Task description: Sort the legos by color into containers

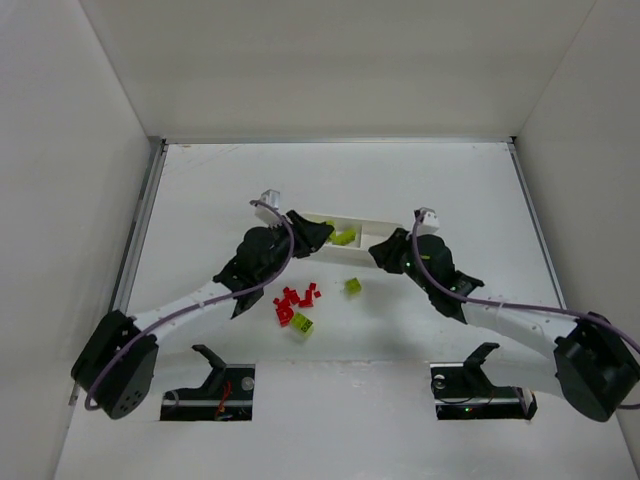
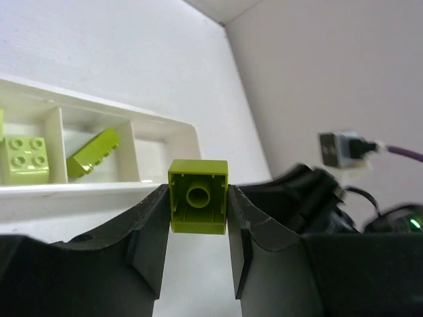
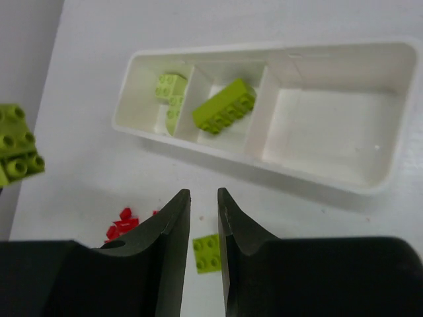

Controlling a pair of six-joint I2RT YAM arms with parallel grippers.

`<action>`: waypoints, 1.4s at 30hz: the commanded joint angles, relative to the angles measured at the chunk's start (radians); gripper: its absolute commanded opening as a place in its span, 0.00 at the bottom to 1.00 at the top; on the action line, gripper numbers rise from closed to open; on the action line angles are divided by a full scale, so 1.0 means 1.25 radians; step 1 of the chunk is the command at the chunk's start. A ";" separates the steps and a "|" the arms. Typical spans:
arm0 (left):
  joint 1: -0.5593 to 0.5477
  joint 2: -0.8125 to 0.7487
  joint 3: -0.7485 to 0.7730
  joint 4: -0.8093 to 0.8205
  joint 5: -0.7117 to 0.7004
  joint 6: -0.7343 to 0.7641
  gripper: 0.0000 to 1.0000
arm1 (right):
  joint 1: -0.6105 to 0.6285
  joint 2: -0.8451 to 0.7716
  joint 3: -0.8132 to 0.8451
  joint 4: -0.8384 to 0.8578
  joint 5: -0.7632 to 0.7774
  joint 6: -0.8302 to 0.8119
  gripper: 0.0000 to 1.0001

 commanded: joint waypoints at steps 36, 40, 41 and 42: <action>-0.109 0.306 0.329 -0.281 -0.206 0.281 0.48 | 0.270 0.083 0.020 -0.070 0.181 -0.118 0.69; -0.106 0.220 0.237 -0.250 -0.190 0.238 0.42 | 0.270 0.137 0.051 -0.092 0.201 -0.125 0.69; -0.104 0.200 0.218 -0.246 -0.181 0.226 0.41 | 0.270 0.149 0.057 -0.095 0.205 -0.123 0.67; -0.103 0.181 0.199 -0.242 -0.175 0.214 0.40 | 0.270 0.163 0.063 -0.095 0.205 -0.123 0.66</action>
